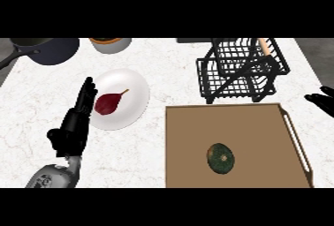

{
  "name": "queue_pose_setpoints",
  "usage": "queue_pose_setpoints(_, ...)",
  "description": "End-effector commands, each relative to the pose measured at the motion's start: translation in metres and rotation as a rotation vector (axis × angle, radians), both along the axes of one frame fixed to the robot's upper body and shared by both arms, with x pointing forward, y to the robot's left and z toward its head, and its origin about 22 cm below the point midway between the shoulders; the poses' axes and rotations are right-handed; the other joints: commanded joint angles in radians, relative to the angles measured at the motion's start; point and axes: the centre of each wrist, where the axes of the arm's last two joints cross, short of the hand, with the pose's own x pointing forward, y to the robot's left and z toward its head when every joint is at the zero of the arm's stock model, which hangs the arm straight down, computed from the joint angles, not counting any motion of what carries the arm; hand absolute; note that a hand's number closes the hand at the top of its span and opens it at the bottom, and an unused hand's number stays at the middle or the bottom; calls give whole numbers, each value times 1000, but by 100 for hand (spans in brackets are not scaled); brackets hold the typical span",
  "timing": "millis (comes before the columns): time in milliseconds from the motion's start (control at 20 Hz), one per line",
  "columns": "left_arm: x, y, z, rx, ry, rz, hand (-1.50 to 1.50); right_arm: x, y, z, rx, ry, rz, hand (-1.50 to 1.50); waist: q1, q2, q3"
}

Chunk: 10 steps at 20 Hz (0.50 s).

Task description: Pick the squash from the tray and place it in the tiered basket

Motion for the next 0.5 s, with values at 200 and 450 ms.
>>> queue_pose_setpoints(200, -1, -2, -4, 7, 13, 12, 0, -20, 16, 136, -643, -384, 40, -150, -7, -10, -1)
queue_pose_setpoints(450, 2, -2, 2, 2, 13, 1, 0, -53, 66, 153, -891, -532, 14, -150, -1, -7, -2)
